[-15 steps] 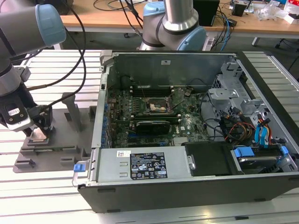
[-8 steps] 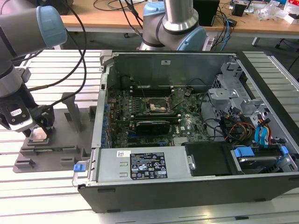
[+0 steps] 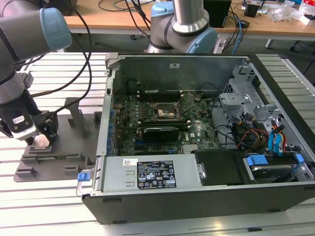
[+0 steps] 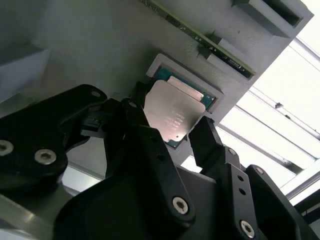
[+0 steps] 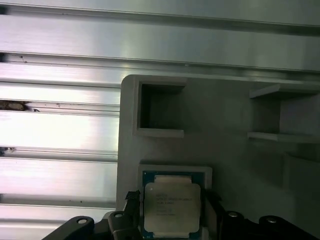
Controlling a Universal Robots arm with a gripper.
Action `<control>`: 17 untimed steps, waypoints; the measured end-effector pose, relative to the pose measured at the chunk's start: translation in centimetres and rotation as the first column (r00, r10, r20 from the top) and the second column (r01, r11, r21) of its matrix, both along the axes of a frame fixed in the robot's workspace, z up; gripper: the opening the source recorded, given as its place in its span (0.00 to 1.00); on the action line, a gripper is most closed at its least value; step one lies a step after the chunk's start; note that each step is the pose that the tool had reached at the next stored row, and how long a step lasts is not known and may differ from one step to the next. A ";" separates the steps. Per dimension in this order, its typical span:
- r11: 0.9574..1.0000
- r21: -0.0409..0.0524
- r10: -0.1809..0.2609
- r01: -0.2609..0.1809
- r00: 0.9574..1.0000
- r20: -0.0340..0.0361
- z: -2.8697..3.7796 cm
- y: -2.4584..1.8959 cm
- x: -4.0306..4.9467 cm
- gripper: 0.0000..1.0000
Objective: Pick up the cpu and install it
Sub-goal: 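Pick up the cpu and move it towards the insertion slot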
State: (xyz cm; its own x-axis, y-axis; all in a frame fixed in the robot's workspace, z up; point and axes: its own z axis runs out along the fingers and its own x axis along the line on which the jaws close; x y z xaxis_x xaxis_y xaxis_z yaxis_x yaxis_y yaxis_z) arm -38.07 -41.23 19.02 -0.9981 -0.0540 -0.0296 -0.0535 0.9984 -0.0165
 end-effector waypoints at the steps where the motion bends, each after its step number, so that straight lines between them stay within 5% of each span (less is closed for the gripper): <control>1: 1.000 0.000 0.000 0.000 1.000 0.000 -0.06 -0.01 0.07 0.62; 12: 1.000 0.001 0.000 0.000 1.000 0.000 -0.18 -0.02 0.20 0.62; 13: 1.000 0.001 0.000 0.000 1.000 0.000 -0.19 -0.02 0.20 0.55; 17: 1.000 0.001 0.000 0.000 1.000 0.000 -0.20 -0.02 0.20 0.55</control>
State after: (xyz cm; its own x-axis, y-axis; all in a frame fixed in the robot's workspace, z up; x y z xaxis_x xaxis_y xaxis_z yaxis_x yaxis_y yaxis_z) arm -37.87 -41.25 18.82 -0.9981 -0.0543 -0.0297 -0.0539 0.9984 -0.0157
